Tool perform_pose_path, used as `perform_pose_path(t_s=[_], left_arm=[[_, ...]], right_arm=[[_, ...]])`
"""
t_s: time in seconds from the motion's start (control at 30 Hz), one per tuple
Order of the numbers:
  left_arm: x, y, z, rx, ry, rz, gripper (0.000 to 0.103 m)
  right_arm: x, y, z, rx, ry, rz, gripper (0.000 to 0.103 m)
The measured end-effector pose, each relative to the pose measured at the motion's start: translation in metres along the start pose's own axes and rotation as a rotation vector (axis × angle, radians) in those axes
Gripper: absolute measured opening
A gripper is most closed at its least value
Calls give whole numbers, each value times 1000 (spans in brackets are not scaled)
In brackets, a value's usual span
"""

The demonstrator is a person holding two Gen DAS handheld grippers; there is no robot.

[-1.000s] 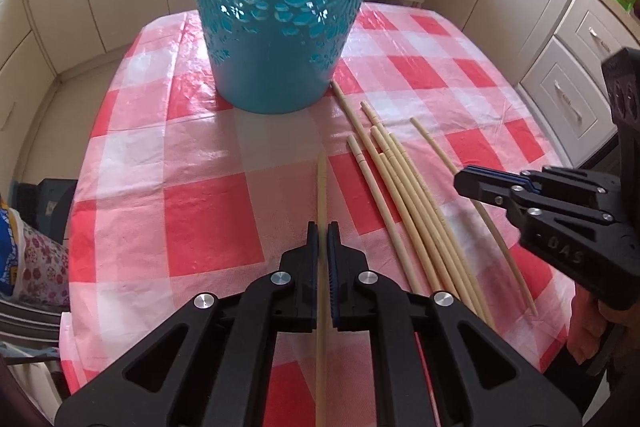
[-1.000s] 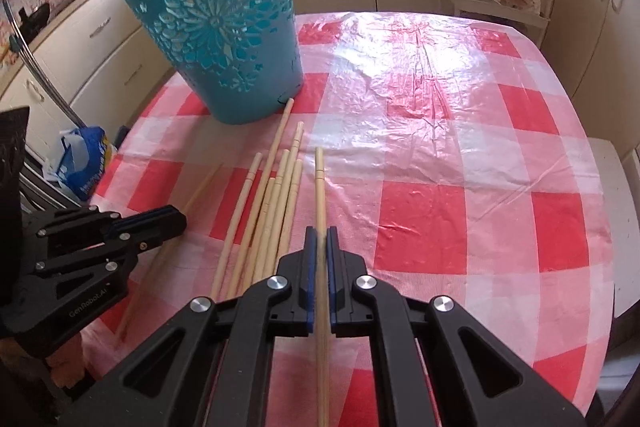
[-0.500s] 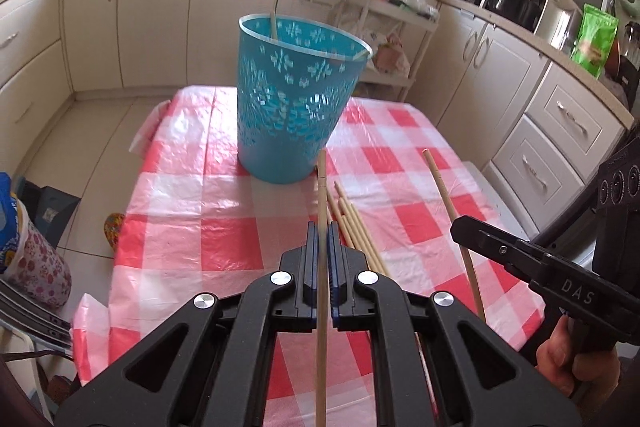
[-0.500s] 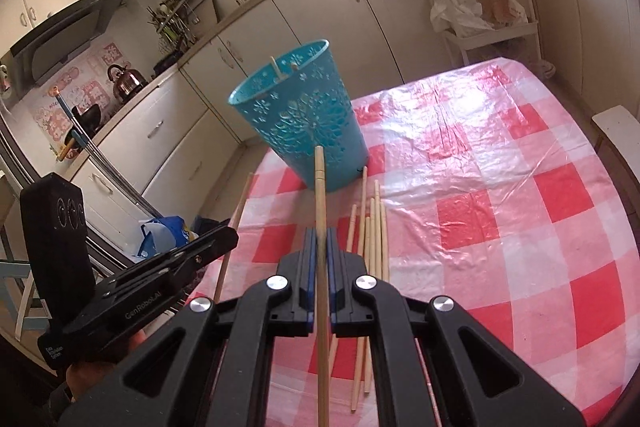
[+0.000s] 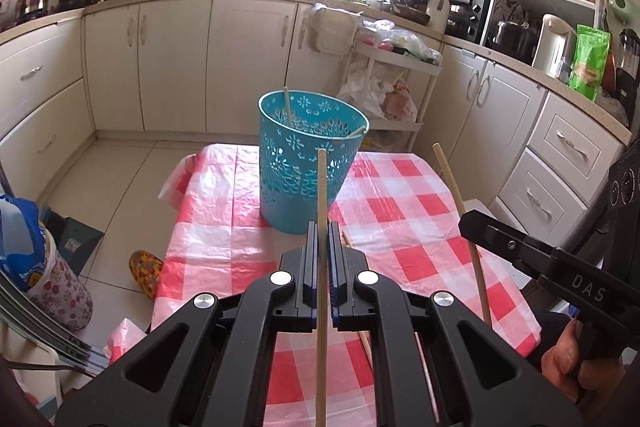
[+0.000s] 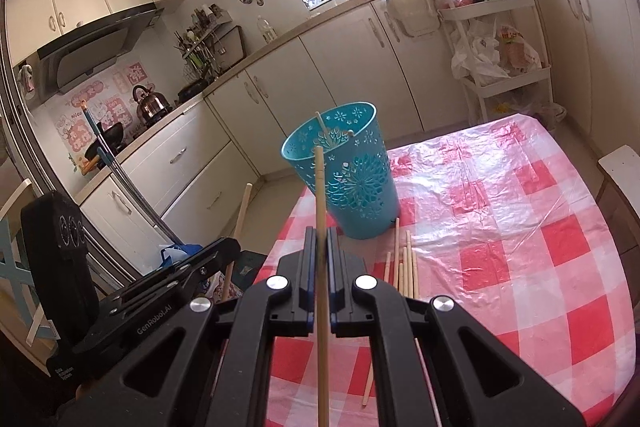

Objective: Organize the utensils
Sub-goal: 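Lift the held stick with the right gripper toward the basket, then drop the stick into the teal basket by opening the right gripper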

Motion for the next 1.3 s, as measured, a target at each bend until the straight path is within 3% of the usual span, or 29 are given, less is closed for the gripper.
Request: perform_pose_path(t_s=[0.4, 0.7, 1.1, 1.3], left_arm=[[-10, 43, 26, 171, -81, 85, 4], [3, 87, 32, 298, -118, 74, 4], [1, 154, -30, 374, -135, 112, 4], [-15, 175, -71, 397, -124, 195, 4]], right_arm=[[-21, 48, 14, 184, 9, 35, 6], [-35, 89, 9, 312, 2, 77, 6], [-18, 151, -67, 409, -34, 58, 6], [1, 163, -108, 421, -70, 26, 6]])
Point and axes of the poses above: each gripper's, at about its wrist camera, not at the fingertips, and z roughly against the way its jaws point, x to its right, y to its top, the point moved 2 cm from there along -z, roughly the way its jaws point, and after that the axes turned 7 degrees about z, right-handed, at the moved point
